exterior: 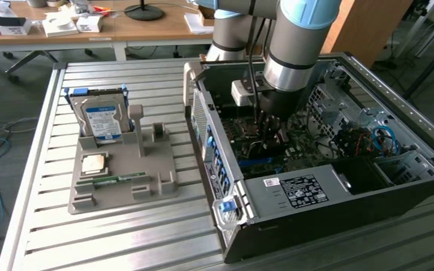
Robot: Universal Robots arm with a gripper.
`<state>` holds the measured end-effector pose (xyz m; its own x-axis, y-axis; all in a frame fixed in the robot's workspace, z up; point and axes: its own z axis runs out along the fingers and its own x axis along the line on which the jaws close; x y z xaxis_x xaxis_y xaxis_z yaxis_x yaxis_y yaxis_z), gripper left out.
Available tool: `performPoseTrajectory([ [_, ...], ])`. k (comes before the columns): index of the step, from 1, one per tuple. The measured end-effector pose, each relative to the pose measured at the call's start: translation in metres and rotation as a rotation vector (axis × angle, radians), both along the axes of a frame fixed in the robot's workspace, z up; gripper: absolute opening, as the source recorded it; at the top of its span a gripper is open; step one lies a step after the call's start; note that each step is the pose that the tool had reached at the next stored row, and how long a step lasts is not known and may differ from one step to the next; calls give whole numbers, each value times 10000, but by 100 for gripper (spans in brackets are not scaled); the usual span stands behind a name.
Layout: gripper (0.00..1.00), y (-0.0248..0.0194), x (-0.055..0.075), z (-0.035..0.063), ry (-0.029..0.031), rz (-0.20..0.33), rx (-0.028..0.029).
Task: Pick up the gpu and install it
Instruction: 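Insert the gpu into the slot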
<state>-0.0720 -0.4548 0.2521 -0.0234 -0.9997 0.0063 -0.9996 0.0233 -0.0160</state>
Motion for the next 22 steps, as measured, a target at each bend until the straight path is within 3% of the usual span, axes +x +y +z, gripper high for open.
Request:
performPoseTrajectory([
  [22,26,0,3,-10,0,67,0],
])
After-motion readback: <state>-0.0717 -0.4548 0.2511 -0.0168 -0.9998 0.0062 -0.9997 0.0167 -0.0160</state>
